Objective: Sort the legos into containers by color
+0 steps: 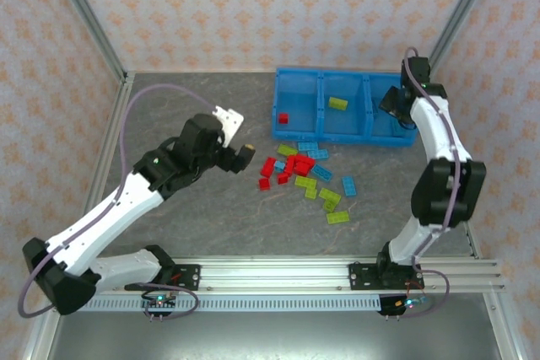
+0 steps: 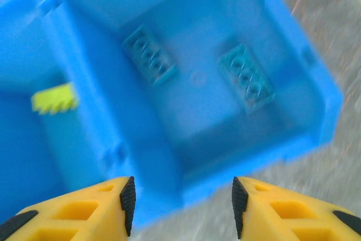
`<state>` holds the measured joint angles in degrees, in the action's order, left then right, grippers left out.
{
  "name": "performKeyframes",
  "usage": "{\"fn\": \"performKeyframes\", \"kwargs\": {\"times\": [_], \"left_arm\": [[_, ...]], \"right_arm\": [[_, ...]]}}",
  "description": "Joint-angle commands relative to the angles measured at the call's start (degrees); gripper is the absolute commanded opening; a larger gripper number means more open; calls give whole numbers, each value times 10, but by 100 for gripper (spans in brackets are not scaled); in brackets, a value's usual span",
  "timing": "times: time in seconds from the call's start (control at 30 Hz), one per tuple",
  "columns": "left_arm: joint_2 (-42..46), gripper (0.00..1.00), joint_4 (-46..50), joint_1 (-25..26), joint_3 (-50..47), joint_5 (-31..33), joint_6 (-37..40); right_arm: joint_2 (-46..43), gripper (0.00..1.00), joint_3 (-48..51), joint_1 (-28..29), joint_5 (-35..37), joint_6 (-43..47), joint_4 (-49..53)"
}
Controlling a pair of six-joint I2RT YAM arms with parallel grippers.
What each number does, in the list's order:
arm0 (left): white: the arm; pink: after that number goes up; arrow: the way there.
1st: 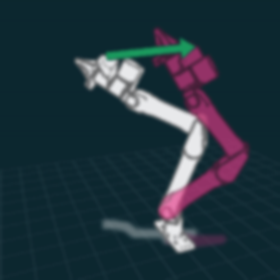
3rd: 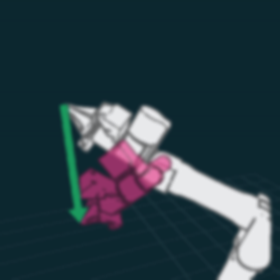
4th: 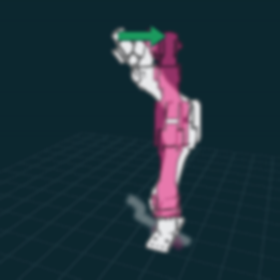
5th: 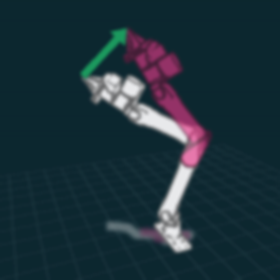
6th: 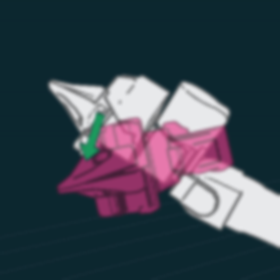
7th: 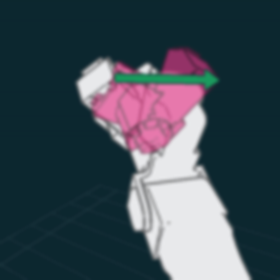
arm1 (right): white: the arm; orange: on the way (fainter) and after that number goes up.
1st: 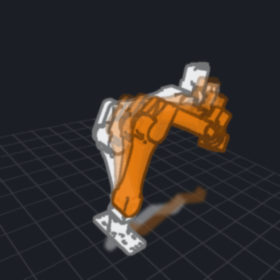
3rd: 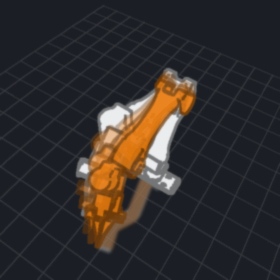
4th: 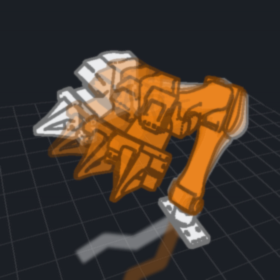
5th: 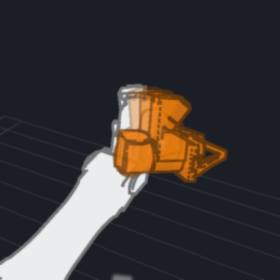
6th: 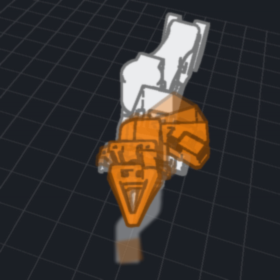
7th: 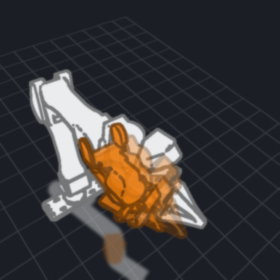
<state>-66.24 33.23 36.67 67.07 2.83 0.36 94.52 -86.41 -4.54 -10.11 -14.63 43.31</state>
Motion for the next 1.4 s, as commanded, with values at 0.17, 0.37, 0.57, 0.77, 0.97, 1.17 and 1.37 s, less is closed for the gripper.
{"fn": "performKeyframes", "kwargs": {"times": [0.17,0.37,0.57,0.77,0.97,1.17,1.37], "left_arm": [[-135,86,43,-6,29,-23,-269],[-238,72,38,-6,32,-64,-306],[-305,68,11,4,12,-125,-349],[-367,68,-19,22,12,-136,-375],[-405,50,-20,31,11,-118,-379],[-380,32,-8,31,-8,-96,-377],[-282,28,11,50,37,-83,-352]], "right_arm": [[-234,58,96,148,-157,-28,115],[-301,62,149,239,-200,-82,148],[-320,69,164,251,-174,-87,157],[-319,77,173,251,-165,-84,144],[-320,77,179,250,-161,-79,150],[-324,77,180,251,-157,-86,146],[-343,78,177,251,-131,-110,128]]}}
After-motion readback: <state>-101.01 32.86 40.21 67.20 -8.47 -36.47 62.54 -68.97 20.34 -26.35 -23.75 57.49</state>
